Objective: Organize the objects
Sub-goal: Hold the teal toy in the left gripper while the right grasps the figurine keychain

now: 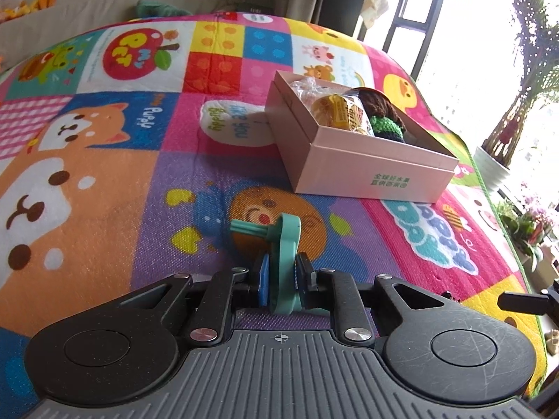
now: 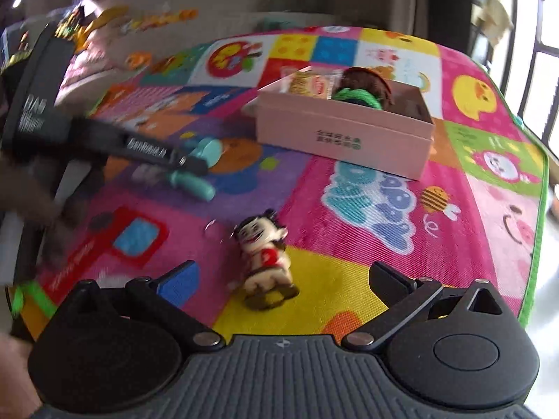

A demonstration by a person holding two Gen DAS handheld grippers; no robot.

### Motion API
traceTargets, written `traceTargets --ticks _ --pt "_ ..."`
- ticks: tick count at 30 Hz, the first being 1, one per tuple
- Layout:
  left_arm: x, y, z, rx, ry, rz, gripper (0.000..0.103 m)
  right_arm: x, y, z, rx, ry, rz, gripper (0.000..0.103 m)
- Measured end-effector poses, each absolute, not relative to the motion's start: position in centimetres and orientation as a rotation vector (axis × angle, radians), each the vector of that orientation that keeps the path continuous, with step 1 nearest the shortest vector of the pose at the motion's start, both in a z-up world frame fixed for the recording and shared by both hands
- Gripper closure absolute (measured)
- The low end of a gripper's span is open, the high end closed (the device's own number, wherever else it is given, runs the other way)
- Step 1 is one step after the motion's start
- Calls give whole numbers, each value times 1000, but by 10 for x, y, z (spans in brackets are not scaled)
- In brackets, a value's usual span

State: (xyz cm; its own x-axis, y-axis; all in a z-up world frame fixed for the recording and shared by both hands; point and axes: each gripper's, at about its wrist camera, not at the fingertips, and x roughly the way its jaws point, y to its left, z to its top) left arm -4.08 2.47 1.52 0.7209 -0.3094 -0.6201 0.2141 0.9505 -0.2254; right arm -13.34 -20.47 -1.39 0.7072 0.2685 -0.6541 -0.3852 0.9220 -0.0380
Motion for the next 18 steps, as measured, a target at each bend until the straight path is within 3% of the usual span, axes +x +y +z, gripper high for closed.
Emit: traceTargets --ticks 9,18 --pt "-42 26 14 -133 699 -303 83 -127 -223 -15 -351 632 80 0" --pt "-47 28 15 -107 713 -343 84 -117 -213 -13 -102 701 253 0"
